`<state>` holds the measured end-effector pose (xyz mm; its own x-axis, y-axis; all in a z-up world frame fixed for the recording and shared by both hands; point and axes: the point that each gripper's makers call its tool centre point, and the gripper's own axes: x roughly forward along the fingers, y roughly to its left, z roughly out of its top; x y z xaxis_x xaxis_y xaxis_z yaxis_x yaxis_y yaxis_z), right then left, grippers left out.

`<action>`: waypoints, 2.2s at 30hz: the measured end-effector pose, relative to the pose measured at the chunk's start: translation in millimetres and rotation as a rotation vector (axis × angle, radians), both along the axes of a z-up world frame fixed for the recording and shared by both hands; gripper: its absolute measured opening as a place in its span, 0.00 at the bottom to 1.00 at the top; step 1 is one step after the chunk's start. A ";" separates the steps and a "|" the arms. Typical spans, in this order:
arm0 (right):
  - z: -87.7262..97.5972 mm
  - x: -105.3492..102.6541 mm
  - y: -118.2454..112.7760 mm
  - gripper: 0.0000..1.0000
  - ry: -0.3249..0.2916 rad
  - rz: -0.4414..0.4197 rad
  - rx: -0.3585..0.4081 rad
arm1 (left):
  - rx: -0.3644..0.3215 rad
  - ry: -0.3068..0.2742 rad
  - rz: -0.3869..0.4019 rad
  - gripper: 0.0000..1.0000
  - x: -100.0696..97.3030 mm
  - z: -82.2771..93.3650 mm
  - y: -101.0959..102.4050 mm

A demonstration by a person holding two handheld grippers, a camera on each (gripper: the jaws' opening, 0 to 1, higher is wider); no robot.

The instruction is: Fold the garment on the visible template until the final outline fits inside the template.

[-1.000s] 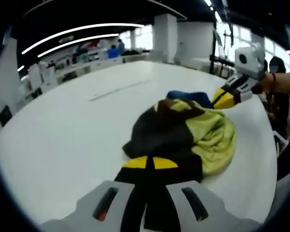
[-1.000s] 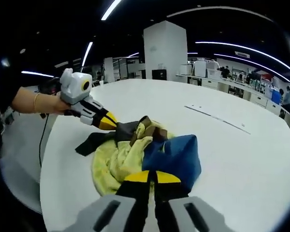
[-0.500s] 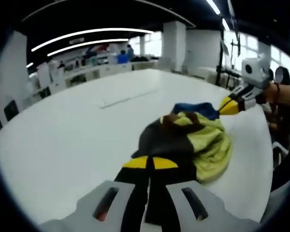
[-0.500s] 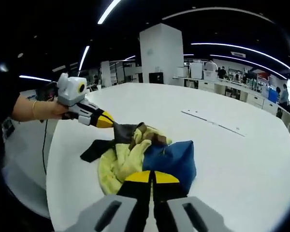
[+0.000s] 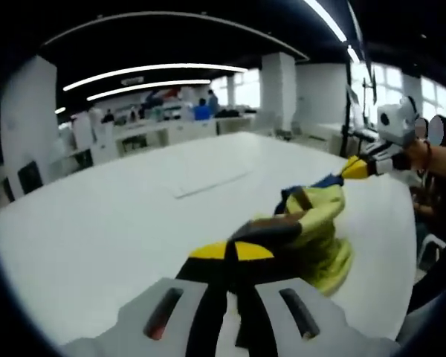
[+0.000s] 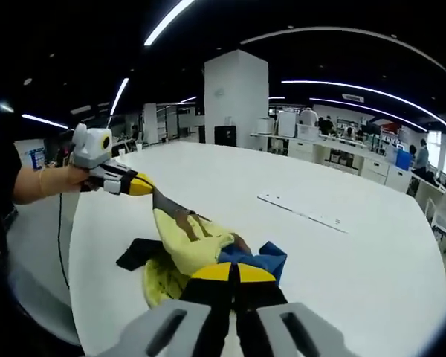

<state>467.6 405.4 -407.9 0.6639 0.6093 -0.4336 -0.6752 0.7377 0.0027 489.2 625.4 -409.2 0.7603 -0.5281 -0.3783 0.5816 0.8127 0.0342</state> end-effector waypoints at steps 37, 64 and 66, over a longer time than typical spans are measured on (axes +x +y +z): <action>-54.1 169.6 -76.0 0.00 0.089 -0.432 0.136 | -0.093 0.053 0.253 0.00 152.2 -38.4 2.9; -115.6 182.2 -74.6 0.01 0.200 -0.452 0.072 | 0.077 0.194 0.284 0.12 169.9 -95.4 6.4; -107.9 182.2 -73.9 0.11 0.182 -0.444 0.076 | 0.046 0.184 0.280 0.17 169.2 -88.2 5.1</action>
